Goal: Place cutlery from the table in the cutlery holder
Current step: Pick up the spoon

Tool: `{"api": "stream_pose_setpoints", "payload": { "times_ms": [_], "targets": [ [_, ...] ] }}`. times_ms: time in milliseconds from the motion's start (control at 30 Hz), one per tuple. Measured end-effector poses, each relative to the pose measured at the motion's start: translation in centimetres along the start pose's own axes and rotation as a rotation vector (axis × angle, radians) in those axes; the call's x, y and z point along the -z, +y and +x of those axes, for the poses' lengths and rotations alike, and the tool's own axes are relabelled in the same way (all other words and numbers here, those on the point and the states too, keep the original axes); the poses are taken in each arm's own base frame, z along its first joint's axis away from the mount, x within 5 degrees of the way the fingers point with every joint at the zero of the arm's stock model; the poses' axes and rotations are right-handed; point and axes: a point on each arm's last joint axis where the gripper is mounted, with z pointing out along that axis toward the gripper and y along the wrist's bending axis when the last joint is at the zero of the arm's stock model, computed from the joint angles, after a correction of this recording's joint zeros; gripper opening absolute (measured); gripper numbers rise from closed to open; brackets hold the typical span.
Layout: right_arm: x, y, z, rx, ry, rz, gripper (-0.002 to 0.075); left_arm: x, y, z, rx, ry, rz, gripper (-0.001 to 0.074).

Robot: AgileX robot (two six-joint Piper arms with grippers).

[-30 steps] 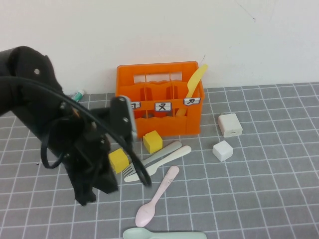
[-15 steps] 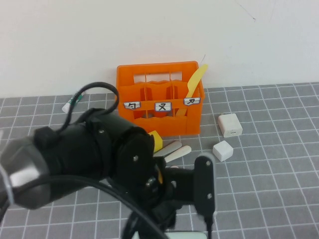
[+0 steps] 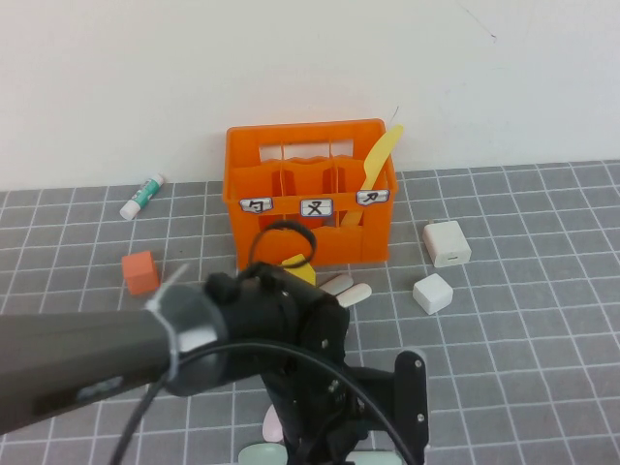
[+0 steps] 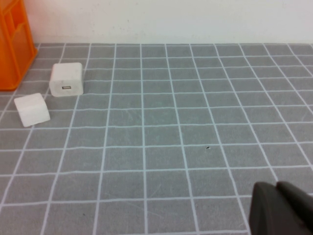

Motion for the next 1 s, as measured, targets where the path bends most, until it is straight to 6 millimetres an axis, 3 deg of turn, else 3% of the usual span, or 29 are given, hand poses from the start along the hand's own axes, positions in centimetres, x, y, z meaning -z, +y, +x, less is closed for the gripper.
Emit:
{"api": "stream_pose_setpoints", "payload": {
  "times_ms": [333,567,667,767,1000],
  "targets": [
    [0.0,0.0,0.0,0.0,0.0,0.0,-0.0003,-4.1,0.9,0.8,-0.072,0.116,0.009,0.036],
    [0.0,0.0,0.0,0.0,0.0,0.0,-0.0003,-4.0,1.7,1.5,-0.015,0.1,0.018,0.0349],
    [0.0,0.0,0.0,0.0,0.0,0.0,-0.0003,-4.0,2.2,1.9,0.034,0.08,0.022,0.027],
    [0.0,0.0,0.0,0.0,0.0,0.0,-0.0003,-3.9,2.6,2.1,0.061,0.063,0.012,0.0109],
    [0.0,0.0,0.0,0.0,0.0,0.0,-0.0003,-3.8,2.7,2.1,0.083,0.056,0.013,0.0106]
  ]
}}
